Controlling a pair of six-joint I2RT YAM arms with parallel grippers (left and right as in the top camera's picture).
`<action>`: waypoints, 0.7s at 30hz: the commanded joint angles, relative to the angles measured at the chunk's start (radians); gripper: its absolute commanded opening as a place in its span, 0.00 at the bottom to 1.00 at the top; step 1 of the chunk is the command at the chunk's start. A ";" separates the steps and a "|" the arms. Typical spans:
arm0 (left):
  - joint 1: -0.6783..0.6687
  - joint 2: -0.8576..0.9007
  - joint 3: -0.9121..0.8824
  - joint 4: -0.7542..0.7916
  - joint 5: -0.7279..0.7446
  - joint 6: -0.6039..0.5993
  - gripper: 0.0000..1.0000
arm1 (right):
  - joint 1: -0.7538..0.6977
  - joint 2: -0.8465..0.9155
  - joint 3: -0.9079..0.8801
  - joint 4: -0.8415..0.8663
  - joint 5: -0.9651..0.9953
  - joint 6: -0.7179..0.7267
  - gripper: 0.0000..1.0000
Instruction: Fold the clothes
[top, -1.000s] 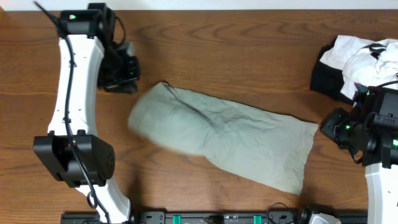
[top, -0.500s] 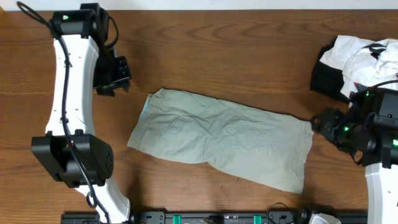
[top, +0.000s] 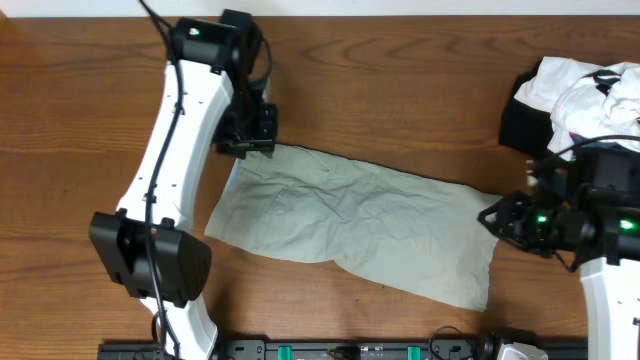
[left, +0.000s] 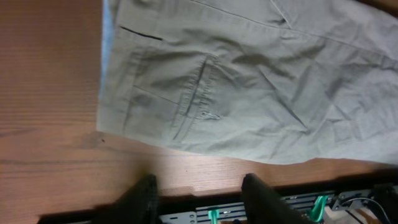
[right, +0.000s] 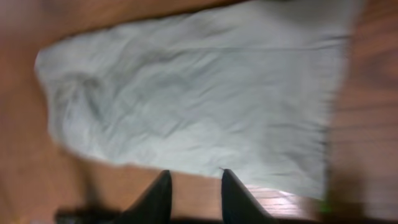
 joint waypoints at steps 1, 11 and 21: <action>0.000 0.003 -0.041 -0.045 -0.007 0.006 0.13 | 0.071 0.002 -0.064 0.042 -0.160 -0.024 0.10; -0.035 0.003 -0.306 0.103 0.162 0.053 0.06 | 0.332 0.026 -0.351 0.567 -0.266 0.275 0.01; -0.069 0.003 -0.525 0.351 0.259 0.053 0.06 | 0.526 0.217 -0.412 0.934 -0.212 0.470 0.01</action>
